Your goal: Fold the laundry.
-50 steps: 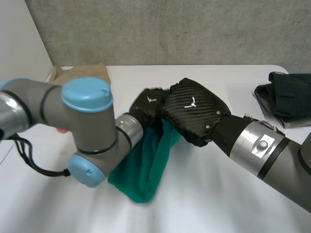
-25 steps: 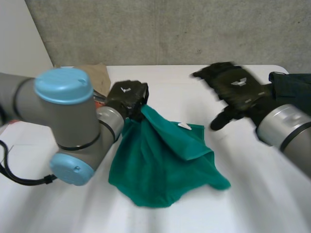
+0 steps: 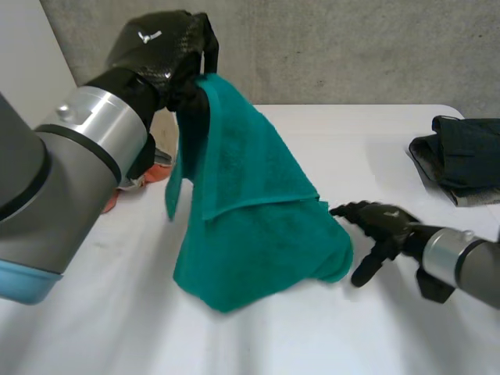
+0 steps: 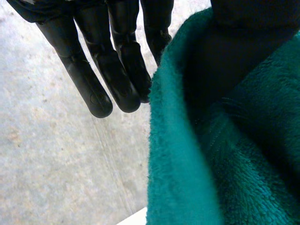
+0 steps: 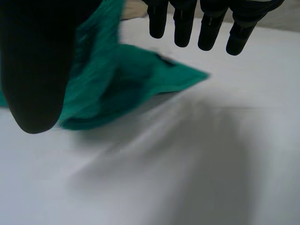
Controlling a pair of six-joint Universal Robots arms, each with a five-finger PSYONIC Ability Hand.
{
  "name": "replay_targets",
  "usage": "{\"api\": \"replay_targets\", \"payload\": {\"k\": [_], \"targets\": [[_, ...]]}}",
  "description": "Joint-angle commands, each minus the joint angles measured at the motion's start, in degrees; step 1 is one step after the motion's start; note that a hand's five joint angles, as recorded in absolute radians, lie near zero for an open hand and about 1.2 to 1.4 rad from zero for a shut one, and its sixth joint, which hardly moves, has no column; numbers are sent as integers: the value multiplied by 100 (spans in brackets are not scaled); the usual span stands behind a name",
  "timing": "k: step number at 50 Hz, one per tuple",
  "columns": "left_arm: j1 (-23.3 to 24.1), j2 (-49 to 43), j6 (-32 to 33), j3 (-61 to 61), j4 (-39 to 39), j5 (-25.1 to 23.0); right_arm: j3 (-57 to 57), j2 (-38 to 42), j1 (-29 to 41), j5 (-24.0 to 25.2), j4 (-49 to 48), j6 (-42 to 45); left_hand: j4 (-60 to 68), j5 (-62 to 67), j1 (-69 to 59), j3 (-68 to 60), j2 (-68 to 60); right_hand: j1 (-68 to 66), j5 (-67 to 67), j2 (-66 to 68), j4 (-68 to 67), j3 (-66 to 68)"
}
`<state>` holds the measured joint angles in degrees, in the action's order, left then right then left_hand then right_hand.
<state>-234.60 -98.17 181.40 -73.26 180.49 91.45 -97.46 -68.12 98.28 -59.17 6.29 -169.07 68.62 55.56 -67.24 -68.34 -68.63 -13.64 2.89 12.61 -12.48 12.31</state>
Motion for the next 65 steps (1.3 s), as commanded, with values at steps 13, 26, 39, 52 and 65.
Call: {"api": "replay_targets", "payload": {"k": [13, 26, 39, 52, 65], "targets": [[-86, 492, -8, -162, -154, 22, 675, -24, 701, -789, -1121, -1350, 1138, 1444, -1276, -1166, -1137, -6636, 6711, 6739, -6752, 6769], [-1096, 325, -43, -1014, -154, -5, 1668, -2109, 86, -1000, -410, 1465, 1138, 1444, -1276, -1166, -1137, -6636, 6711, 6739, -6752, 6769], [-1211, -1933, -447, -1165, 355, 4, 1880, 322, 2142, -1526, -155, 1780, 1138, 1444, -1276, -1166, -1137, -6636, 6711, 6739, -6752, 6769], [-1316, -2226, -350, -1138, 400, 22, 1748, 1037, 2160, -2002, -225, 1860, -4476, -4170, 4338, 4448, 4477, -6636, 6711, 6739, -6752, 6769], [-492, 280, 201, -3132, 1304, -5, 1220, 774, 2134, -2011, -427, 1825, -4361, -4055, 4223, 4333, 4362, -6636, 6711, 6739, -6752, 6769]]}}
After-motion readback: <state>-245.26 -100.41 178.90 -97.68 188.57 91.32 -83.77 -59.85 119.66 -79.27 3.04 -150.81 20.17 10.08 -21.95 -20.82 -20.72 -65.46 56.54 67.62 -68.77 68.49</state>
